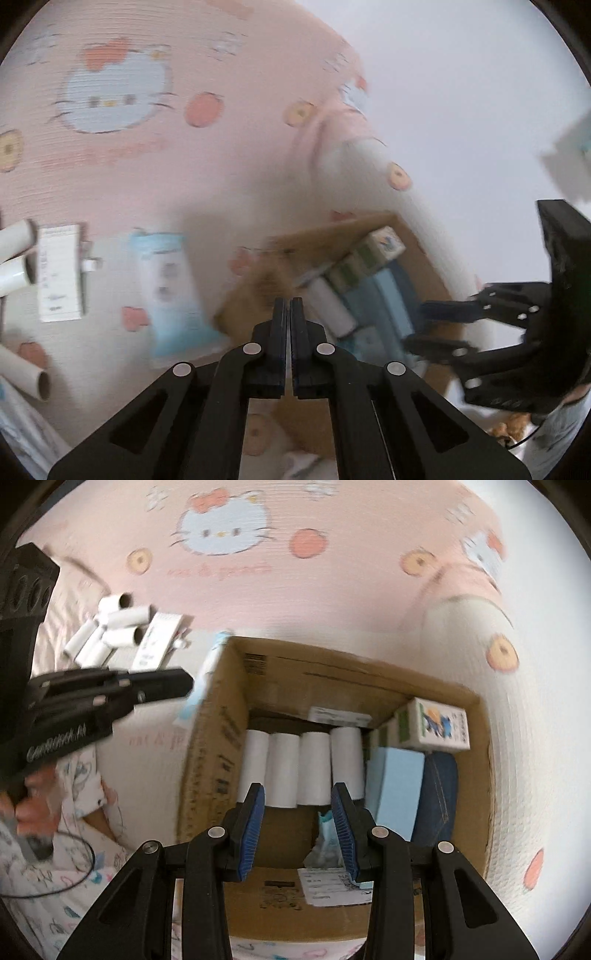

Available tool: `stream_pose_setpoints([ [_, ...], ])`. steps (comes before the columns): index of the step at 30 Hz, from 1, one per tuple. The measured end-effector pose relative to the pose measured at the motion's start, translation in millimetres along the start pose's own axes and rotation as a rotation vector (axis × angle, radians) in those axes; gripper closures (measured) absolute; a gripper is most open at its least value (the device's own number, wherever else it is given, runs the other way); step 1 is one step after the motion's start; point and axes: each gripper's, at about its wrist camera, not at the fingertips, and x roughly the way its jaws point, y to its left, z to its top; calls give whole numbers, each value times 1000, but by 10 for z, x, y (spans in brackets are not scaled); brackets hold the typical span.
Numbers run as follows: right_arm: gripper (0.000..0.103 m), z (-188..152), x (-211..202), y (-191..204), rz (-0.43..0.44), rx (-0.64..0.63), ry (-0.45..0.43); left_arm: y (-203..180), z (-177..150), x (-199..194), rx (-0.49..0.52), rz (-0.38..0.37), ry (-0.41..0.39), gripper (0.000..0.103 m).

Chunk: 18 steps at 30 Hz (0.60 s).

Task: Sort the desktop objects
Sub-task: 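Withdraw both tools from the box toward the white spiral notepad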

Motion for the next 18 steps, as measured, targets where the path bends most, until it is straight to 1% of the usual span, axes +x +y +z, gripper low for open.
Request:
stream_pose_setpoints([
  [2,69,58,-24,135,-4,-39,-3,165,-76,-41,4,24,-22,101],
  [5,69,164,-56,362,-11,-95,-10,472,-228,-90,23,90,-55,101],
  [7,69,238,-87,506,-10,-122,-20,652,-302,-65,30,121,-50,101],
  [9,69,324,-126,652,12,-149,-44,911,-335,-16,30,184,-41,101],
  [10,68,376,-135,726,24,-162,-58,1008,-333,-1,26,197,-48,101],
  [13,68,547,-147,956,51,-194,-101,1323,-323,-32,17,284,-113,101],
  [14,68,594,-135,1020,53,-201,-112,1406,-316,-32,9,326,-132,101],
  [15,68,650,-111,1091,50,-204,-123,1497,-287,-42,-23,356,-144,101],
  [17,68,747,-37,1208,46,-201,-140,1674,-194,-75,-119,319,-169,101],
  [18,68,803,13,1269,53,-188,-157,1764,-144,-103,-160,316,-189,101],
])
